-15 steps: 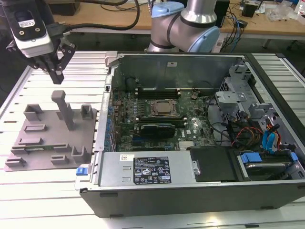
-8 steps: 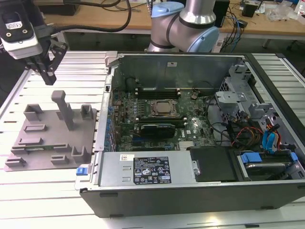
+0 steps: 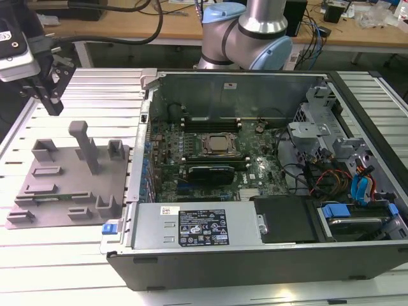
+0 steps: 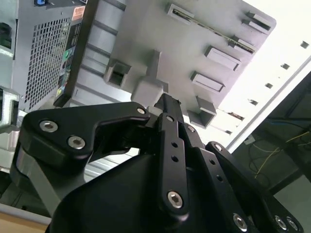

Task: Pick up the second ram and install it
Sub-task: 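Reach for the second ram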

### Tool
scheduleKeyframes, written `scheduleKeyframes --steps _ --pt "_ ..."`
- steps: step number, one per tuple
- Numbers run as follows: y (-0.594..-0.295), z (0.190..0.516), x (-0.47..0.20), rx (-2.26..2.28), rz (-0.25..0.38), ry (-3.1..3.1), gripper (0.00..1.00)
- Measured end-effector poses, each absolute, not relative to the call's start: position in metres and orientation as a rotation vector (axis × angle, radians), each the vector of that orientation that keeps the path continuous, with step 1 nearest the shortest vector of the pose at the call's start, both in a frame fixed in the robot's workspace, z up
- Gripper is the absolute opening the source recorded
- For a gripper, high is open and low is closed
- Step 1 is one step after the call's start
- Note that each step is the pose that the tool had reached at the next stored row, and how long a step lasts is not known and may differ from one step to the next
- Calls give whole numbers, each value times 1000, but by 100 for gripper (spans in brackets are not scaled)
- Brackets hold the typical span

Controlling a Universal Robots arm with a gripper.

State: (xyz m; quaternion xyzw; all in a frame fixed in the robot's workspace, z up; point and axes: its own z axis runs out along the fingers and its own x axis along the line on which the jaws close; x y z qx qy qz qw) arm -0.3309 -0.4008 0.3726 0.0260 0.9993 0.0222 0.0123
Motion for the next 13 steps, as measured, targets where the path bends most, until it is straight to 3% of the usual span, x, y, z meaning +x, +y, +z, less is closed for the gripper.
scheduleKeyframes --steps 10,13 --pt "-415 372 -339 -28 67 3118 8" --pt "-415 372 -339 -66 20 3121 8"
